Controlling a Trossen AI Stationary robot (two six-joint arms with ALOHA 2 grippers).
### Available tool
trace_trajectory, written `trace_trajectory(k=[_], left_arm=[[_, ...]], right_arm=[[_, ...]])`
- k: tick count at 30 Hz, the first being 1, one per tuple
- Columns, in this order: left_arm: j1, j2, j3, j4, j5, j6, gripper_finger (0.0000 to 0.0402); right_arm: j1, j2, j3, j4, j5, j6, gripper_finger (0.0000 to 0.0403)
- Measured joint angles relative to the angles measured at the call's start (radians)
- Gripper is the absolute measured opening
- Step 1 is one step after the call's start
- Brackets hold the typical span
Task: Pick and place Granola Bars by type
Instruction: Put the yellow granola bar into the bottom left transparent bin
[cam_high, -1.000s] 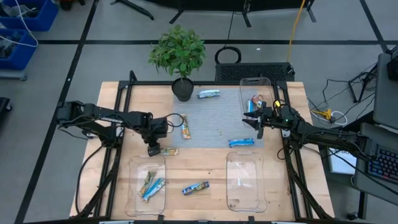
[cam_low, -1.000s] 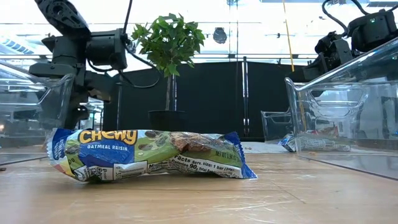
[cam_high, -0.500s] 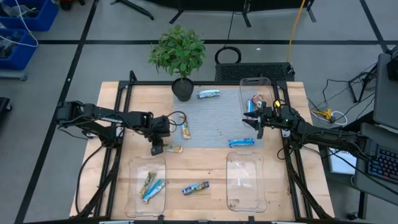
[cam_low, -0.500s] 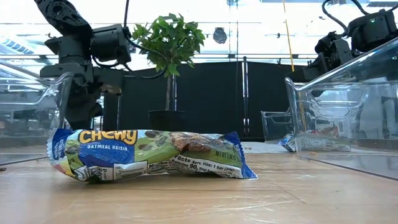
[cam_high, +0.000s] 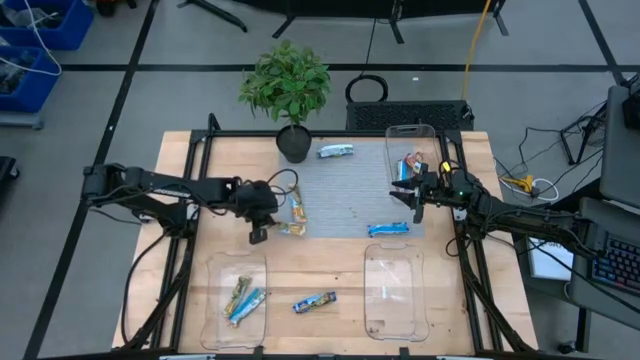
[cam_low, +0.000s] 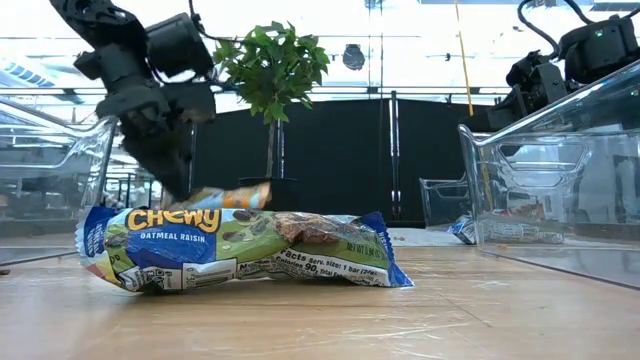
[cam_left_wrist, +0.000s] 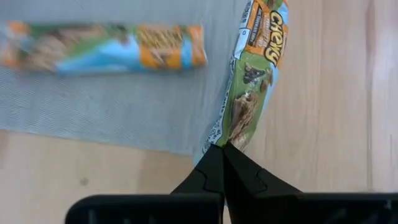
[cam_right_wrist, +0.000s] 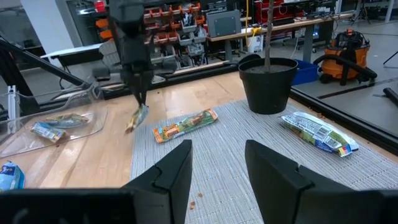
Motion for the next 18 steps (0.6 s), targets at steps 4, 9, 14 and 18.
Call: trace_trajectory(k=[4, 9, 14, 18], left_arm=[[0.000, -0.079, 0.000, 0.003, -0.041, 0.007, 0.0001], [0.000, -0.220, 0.000, 0.020, -0.072, 0.040, 0.0001], [-0.011, -0.376, -0.019, 0.075, -0.104, 0.071, 0.0001], [-0.028, -0.505, -0.104, 0.189, -0.108, 0.096, 0.0001]], right_arm=[[0.000, 0.000, 0.000, -0.013, 0.000, -0.001, 0.0139], [0.000, 0.000, 0.000, -0.022, 0.001, 0.000, 0.0139], [0.000, 0.000, 0.000, -0.030, 0.001, -0.001, 0.0139], [0.000, 0.000, 0.000, -0.048, 0.001, -0.001, 0.0139]])
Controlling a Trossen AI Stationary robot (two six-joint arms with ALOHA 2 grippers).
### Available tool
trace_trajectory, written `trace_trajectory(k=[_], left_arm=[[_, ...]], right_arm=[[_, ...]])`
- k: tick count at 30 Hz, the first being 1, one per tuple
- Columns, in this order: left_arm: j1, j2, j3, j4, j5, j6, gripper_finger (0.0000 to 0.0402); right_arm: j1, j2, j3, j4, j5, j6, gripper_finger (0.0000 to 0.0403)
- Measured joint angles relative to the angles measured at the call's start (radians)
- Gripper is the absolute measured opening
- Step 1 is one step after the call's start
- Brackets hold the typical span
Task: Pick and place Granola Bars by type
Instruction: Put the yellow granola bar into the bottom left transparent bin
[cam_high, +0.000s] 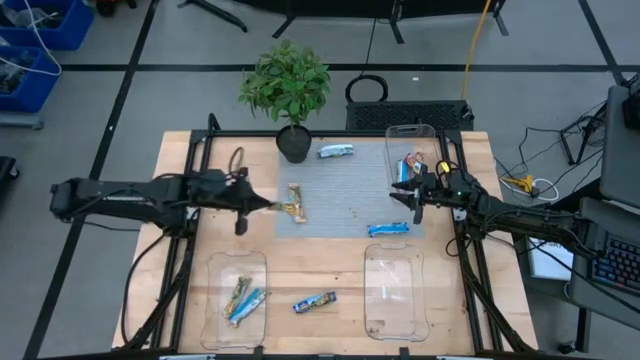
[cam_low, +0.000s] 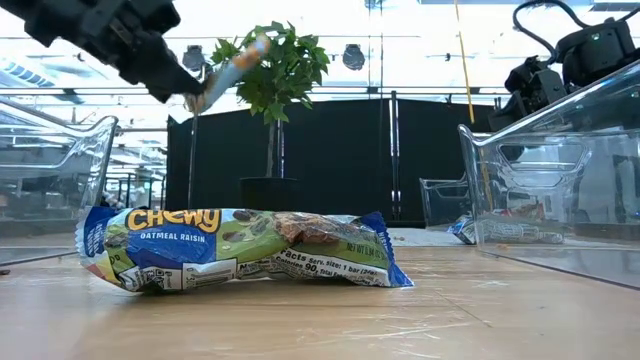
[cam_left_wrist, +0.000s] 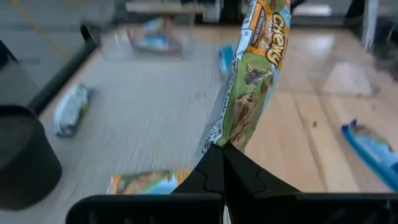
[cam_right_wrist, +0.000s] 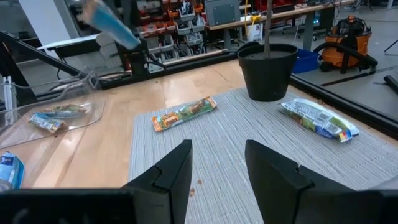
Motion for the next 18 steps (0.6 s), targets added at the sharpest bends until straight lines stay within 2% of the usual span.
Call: trace_trajectory(k=[4, 8, 14, 18], left_arm=[[-0.017, -0.118, -0.098, 0.108, -0.036, -0.026, 0.0000], [-0.040, -0.215, -0.162, 0.139, -0.066, -0.063, 0.0000], [-0.066, -0.285, -0.174, 0.125, -0.071, -0.145, 0.0000], [-0.101, -0.322, -0.174, 0.126, -0.014, -0.217, 0.0000]], right_arm=[[0.000, 0.000, 0.000, -0.001, 0.001, -0.001, 0.0139], [0.000, 0.000, 0.000, 0.001, 0.003, -0.002, 0.0139], [0.000, 0.000, 0.000, 0.008, 0.003, -0.003, 0.0139], [0.000, 0.000, 0.000, 0.012, 0.003, 0.000, 0.0139]])
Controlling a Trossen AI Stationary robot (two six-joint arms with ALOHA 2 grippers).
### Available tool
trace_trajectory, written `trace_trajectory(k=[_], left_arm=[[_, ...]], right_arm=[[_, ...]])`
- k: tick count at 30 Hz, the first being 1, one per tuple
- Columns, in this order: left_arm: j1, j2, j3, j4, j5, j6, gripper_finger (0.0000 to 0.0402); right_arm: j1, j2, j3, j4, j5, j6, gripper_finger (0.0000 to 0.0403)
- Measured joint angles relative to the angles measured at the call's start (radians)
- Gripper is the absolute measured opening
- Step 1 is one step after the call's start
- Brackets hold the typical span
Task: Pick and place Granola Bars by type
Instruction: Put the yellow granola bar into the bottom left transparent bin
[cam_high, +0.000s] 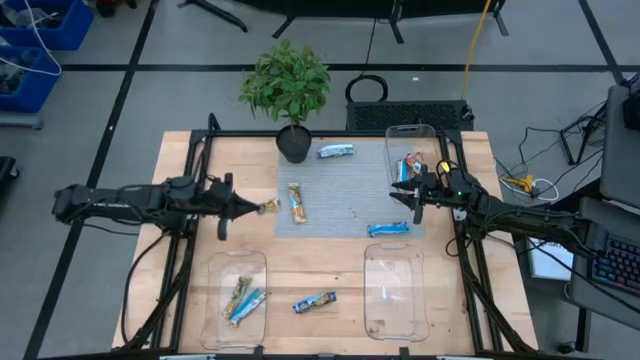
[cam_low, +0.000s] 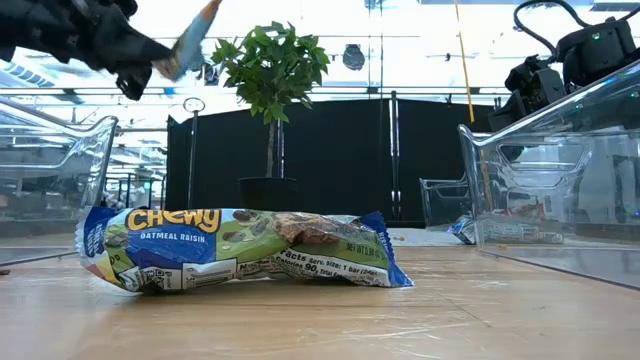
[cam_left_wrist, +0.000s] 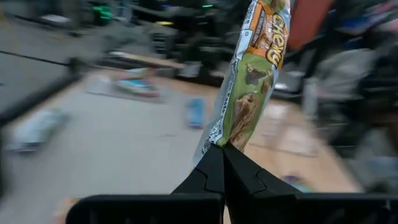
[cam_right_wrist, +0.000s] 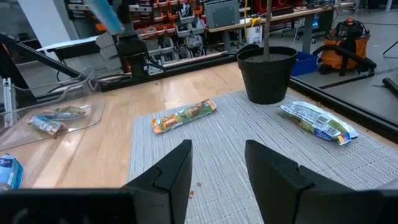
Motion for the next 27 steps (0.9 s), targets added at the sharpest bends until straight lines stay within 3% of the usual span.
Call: trace_trajectory(k=[7, 12, 17, 20, 24, 27], left_arm=[[-0.102, -0.037, 0.000, 0.009, 0.177, -0.228, 0.0000], [-0.199, -0.015, 0.000, 0.006, 0.208, -0.327, 0.0000], [-0.271, -0.004, 0.000, 0.020, 0.114, -0.273, 0.0000], [-0.333, -0.003, 0.019, 0.039, 0.067, -0.165, 0.0000], [-0.465, -0.006, 0.067, 0.010, -0.150, 0.035, 0.0000], [-0.555, -0.005, 0.092, -0.025, -0.364, 0.099, 0.0000]], right_arm=[[0.000, 0.000, 0.000, -0.001, 0.000, 0.014, 0.0139], [0.000, 0.000, 0.000, -0.001, 0.000, 0.019, 0.0139], [0.000, 0.000, 0.000, -0.001, 0.000, 0.020, 0.0139], [0.000, 0.000, 0.000, -0.001, 0.000, 0.027, 0.0139], [0.000, 0.000, 0.000, -0.003, 0.000, 0.027, 0.0139], [0.000, 0.000, 0.000, -0.007, -0.001, 0.027, 0.0139]])
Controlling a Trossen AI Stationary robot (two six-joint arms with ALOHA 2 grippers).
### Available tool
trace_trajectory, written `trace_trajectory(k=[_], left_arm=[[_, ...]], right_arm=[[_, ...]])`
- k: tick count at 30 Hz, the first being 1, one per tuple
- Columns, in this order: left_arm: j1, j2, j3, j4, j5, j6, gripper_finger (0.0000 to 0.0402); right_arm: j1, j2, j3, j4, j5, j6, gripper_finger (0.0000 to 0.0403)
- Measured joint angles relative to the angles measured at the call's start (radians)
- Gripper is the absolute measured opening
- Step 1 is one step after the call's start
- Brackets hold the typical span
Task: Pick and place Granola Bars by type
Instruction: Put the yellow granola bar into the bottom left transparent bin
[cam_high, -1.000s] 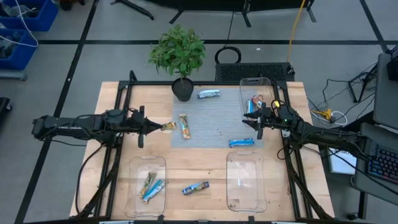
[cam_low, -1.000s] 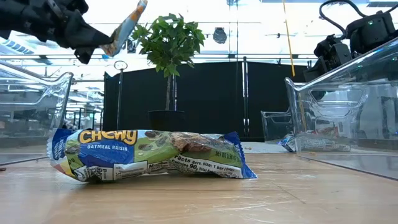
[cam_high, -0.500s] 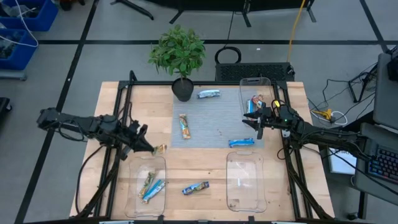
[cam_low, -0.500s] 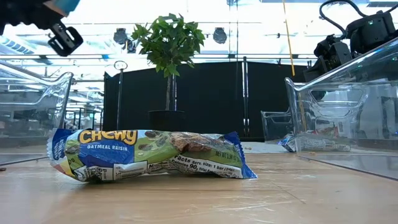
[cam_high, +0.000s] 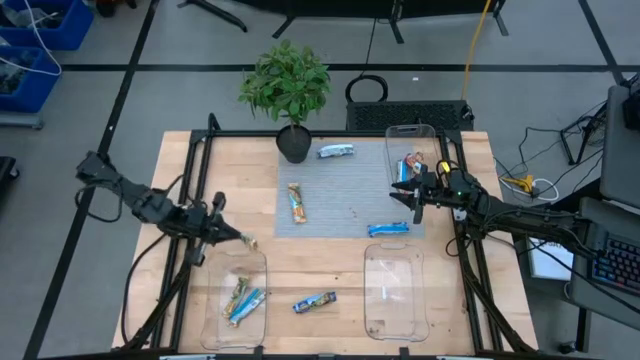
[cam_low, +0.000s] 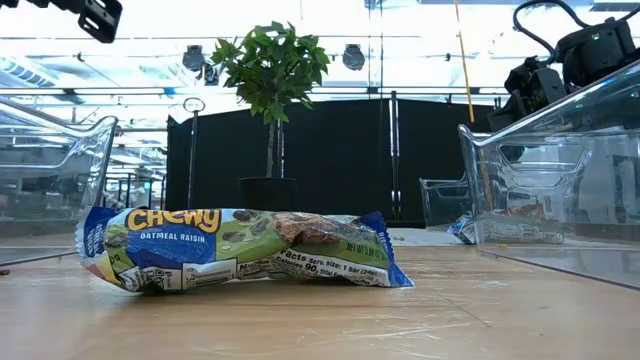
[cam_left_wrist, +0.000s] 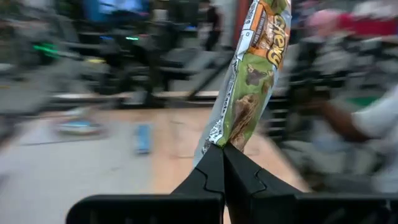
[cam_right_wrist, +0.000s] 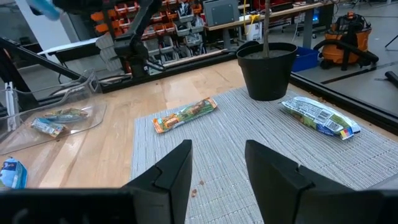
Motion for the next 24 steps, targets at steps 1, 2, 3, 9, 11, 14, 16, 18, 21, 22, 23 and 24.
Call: trace_trajectory(k=[1, 2, 3, 9, 11, 14, 16, 18, 21, 22, 23, 24], left_arm=[[-0.029, 0.000, 0.006, -0.018, -0.079, 0.008, 0.0000], [-0.059, 0.000, 0.011, -0.037, -0.161, 0.015, 0.0000], [-0.088, 0.000, 0.018, -0.065, -0.241, 0.022, 0.0000], [-0.195, -0.072, 0.030, -0.148, -0.374, 0.081, 0.0000], [-0.198, -0.114, 0.006, -0.097, -0.332, 0.122, 0.0000], [-0.191, -0.195, -0.011, -0.127, -0.374, 0.131, 0.0000], [-0.176, -0.252, -0.021, -0.139, -0.390, 0.140, 0.0000], [-0.156, -0.307, -0.031, -0.141, -0.377, 0.163, 0.0000], [-0.124, -0.385, -0.047, -0.143, -0.316, 0.205, 0.0000], [-0.114, -0.409, -0.053, -0.142, -0.304, 0.217, 0.0000], [-0.103, -0.430, -0.060, -0.141, -0.294, 0.226, 0.0000], [-0.093, -0.447, -0.069, -0.141, -0.290, 0.234, 0.0000]], right_arm=[[0.000, 0.000, 0.000, 0.000, 0.000, 0.000, 0.0139], [0.000, 0.000, 0.000, -0.001, 0.000, 0.000, 0.0139], [0.000, 0.000, 0.000, -0.003, -0.001, 0.000, 0.0139], [0.000, 0.000, 0.000, -0.006, -0.003, -0.001, 0.0139], [0.000, 0.000, 0.000, -0.005, -0.003, -0.005, 0.0139], [0.000, 0.000, 0.000, 0.007, -0.003, -0.010, 0.0139], [0.000, 0.000, 0.000, 0.013, -0.003, -0.013, 0.0139], [0.000, 0.000, 0.000, 0.026, -0.003, -0.015, 0.0139], [0.000, 0.000, 0.000, 0.033, -0.003, -0.018, 0.0139], [0.000, 0.000, 0.000, 0.033, -0.003, -0.019, 0.0139], [0.000, 0.000, 0.000, 0.033, -0.002, -0.019, 0.0139], [0.000, 0.000, 0.000, 0.033, -0.002, -0.019, 0.0139]])
